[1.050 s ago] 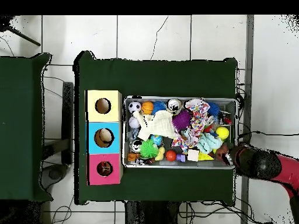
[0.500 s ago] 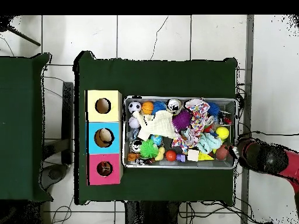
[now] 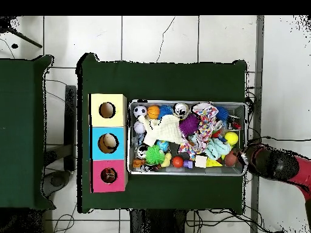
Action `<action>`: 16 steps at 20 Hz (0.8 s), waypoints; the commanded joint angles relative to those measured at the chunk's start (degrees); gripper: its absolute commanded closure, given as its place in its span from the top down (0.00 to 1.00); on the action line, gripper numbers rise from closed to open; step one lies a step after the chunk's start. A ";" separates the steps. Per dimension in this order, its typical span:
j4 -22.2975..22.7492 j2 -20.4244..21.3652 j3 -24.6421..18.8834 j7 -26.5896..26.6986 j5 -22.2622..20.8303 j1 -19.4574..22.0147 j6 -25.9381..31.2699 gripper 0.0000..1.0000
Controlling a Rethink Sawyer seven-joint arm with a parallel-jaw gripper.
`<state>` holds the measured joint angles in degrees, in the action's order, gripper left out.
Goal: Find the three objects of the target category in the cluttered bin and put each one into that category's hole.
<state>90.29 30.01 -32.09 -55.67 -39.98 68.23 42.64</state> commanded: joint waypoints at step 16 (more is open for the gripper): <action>7.63 -2.41 3.34 0.87 -3.82 1.43 -5.06 1.00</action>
<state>97.66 32.36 -30.25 -55.67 -40.45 68.97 41.48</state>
